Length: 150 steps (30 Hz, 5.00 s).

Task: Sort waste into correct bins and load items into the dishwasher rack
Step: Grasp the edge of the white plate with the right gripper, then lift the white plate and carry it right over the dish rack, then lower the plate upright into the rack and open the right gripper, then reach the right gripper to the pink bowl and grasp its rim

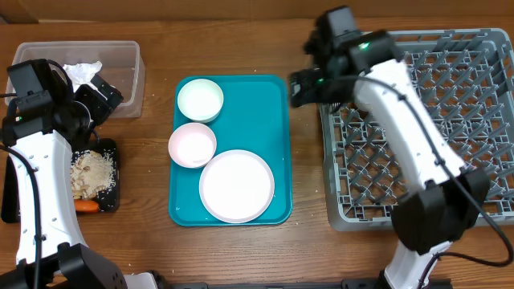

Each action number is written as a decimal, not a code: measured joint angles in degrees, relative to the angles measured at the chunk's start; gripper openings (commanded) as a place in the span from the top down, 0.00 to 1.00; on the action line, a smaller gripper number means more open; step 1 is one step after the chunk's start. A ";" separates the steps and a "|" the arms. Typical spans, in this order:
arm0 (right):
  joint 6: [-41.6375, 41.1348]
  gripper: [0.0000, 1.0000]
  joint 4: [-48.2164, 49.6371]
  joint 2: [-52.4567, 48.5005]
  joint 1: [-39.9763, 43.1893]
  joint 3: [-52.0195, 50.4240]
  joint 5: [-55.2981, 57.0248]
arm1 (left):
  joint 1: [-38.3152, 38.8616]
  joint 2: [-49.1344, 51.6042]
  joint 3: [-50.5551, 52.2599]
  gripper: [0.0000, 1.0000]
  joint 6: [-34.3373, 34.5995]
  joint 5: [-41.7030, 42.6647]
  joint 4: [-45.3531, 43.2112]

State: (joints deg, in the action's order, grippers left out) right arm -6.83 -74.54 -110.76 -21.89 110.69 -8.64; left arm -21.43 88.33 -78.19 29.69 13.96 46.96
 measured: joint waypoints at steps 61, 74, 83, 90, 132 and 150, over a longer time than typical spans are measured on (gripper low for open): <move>-5.14 0.96 -10.32 5.77 16.17 -0.02 6.29 | 0.00 0.00 0.00 0.00 0.00 0.00 0.02; 0.39 0.96 9.92 6.14 36.81 3.32 38.47 | 0.00 0.00 0.00 0.00 0.00 0.02 0.02; 6.71 0.96 14.80 6.03 41.03 3.32 43.43 | 0.00 0.00 0.00 0.00 0.00 0.02 0.02; 15.67 0.96 19.74 -0.72 40.98 3.50 44.28 | 0.00 0.00 0.00 0.00 0.00 0.02 0.04; 11.67 0.00 19.54 -3.23 31.15 6.47 25.73 | 0.00 0.00 0.00 0.00 0.00 0.02 0.02; 6.32 0.00 18.40 3.39 4.13 1.73 -22.86 | 0.00 0.00 0.00 0.00 0.00 0.04 0.04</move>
State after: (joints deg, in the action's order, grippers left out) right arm -0.51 -56.14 -107.37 -17.76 112.42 -31.51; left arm -21.43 88.33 -78.19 29.69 14.00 47.00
